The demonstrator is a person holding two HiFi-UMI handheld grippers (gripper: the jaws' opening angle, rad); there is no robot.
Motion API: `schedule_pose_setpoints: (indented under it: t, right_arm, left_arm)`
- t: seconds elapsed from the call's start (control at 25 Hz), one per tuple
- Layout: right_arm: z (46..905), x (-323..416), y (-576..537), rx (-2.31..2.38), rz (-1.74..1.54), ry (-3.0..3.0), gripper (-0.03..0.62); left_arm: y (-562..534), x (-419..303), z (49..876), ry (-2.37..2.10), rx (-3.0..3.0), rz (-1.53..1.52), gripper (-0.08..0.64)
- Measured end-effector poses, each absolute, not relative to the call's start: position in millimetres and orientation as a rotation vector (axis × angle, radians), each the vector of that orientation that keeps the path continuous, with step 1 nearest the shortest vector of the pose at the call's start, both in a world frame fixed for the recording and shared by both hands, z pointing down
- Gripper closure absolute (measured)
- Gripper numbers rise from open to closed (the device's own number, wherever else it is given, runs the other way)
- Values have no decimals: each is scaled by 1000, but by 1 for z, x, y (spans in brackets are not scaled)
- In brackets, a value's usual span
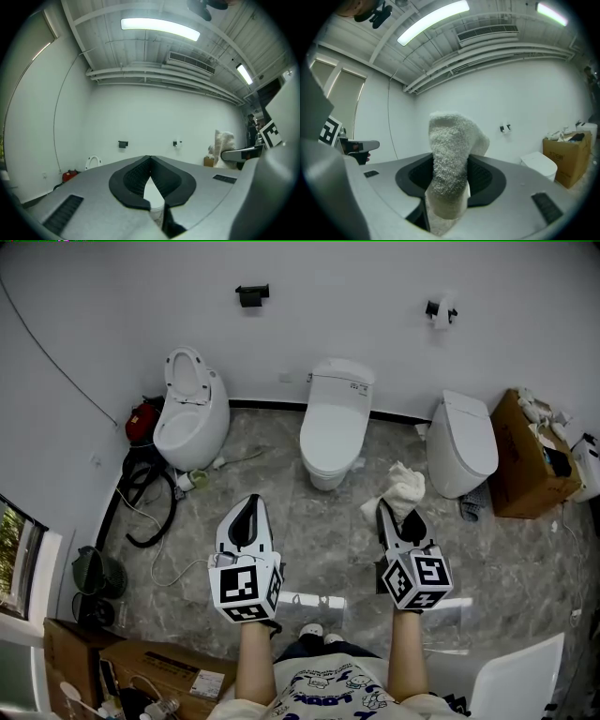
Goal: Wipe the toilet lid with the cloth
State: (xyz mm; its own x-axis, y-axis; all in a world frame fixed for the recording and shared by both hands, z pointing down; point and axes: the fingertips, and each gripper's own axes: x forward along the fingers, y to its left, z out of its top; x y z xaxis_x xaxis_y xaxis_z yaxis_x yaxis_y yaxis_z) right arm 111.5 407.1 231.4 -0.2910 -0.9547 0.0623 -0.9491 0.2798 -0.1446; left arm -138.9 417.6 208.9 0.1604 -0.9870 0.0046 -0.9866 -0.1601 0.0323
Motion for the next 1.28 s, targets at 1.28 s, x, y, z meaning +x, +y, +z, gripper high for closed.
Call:
schedule_pose_setpoints:
  t: [1.28]
  right_arm:
    - [255,151,151,-1871,-268,2510,410]
  left_arm:
    - [158,-87,242,-1948,2365,21,557]
